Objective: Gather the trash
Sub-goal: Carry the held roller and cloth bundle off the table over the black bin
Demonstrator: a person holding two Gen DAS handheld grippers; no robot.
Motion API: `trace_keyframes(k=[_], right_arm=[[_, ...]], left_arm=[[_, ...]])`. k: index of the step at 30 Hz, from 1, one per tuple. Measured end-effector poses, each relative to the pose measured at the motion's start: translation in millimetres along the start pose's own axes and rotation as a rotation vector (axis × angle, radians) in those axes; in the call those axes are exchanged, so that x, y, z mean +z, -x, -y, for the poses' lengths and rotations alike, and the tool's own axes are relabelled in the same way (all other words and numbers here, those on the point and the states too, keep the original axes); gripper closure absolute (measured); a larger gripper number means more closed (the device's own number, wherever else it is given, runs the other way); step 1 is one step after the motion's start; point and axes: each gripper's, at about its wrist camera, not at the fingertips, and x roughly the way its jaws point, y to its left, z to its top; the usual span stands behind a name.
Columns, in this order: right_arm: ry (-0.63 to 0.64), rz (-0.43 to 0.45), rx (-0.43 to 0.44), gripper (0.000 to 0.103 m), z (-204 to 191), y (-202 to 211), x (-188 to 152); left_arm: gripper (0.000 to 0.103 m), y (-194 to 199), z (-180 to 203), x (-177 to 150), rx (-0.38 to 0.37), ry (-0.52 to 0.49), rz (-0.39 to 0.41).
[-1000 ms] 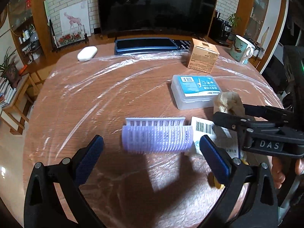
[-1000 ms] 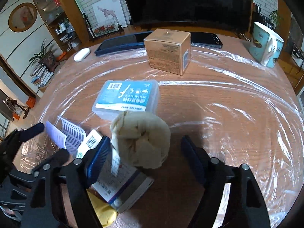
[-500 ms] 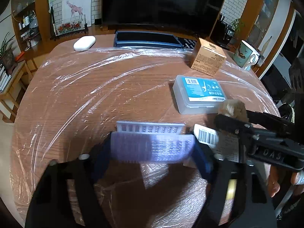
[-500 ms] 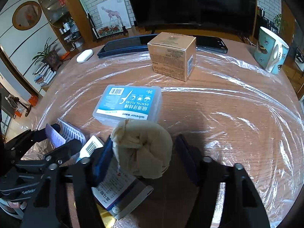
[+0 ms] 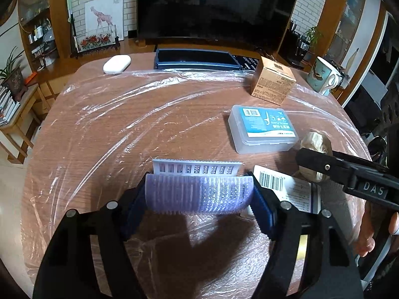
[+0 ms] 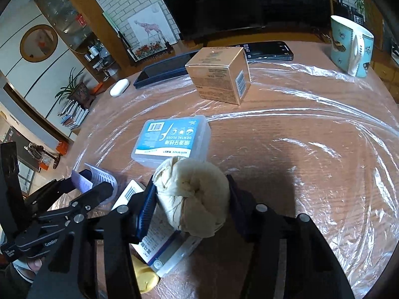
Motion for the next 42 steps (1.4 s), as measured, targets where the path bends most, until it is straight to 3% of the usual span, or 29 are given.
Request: trace_keyframes(k=[8, 21, 42], right_arm=[[-0.036, -0.001, 0.017, 0.051, 8.1, 12.8, -6.9], [-0.046, 0.027, -0.023, 0.051, 7.0, 38.3, -21.2], [-0.074, 0.075, -0.075, 0.051, -16.1, 75.0, -65.4]], left_arm=[[0.029, 8.0, 1.2, -3.1, 0.002, 0.001, 0.016], [0.029, 29.3, 5.5, -13.3, -0.029, -0.003, 0.039], [0.029, 65.2, 17.4, -47.9, -0.128, -0.107, 0.059]])
